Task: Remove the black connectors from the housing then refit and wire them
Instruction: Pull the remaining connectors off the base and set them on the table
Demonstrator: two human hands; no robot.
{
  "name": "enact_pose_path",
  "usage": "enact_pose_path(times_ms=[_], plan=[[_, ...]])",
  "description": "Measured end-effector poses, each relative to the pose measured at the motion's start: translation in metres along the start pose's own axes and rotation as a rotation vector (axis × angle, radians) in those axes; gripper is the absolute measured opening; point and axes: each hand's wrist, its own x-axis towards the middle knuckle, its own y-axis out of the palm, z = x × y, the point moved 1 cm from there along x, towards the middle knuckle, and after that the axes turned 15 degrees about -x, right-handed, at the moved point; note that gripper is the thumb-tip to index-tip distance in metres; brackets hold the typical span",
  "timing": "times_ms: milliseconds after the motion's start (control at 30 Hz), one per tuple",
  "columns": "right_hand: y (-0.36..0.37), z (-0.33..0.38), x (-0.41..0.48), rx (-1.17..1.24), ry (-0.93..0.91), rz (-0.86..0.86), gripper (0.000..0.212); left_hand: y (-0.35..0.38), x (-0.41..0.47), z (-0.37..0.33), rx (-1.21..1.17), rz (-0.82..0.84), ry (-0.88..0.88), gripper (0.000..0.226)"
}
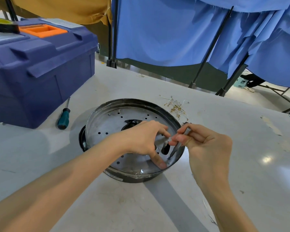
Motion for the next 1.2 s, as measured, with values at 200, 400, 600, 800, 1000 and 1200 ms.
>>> enact_pose_path(times_ms=[200, 400, 600, 800, 1000, 1200], plan=[[0.017, -0.002, -0.014, -0.102, 0.054, -0.241, 0.045, 0.000, 0.001, -0.001, 0.005, -0.010, -0.004, 0.089], [-0.002, 0.002, -0.001, -0.036, -0.032, 0.079, 0.021, 0.000, 0.001, 0.001, -0.010, -0.015, 0.030, 0.082], [-0.014, 0.004, 0.013, -0.102, -0.114, 0.234, 0.020, 0.000, 0.001, 0.003, -0.018, -0.014, 0.034, 0.094], [-0.021, 0.008, 0.021, -0.093, -0.033, 0.312, 0.026, 0.000, 0.001, 0.003, -0.022, -0.012, 0.031, 0.090], [0.004, -0.004, -0.001, -0.264, 0.084, -0.145, 0.033, 0.001, 0.003, 0.004, -0.009, -0.028, 0.008, 0.092], [0.003, -0.008, -0.010, -0.240, 0.084, -0.195, 0.029, 0.000, 0.002, 0.002, -0.015, -0.022, 0.005, 0.092]])
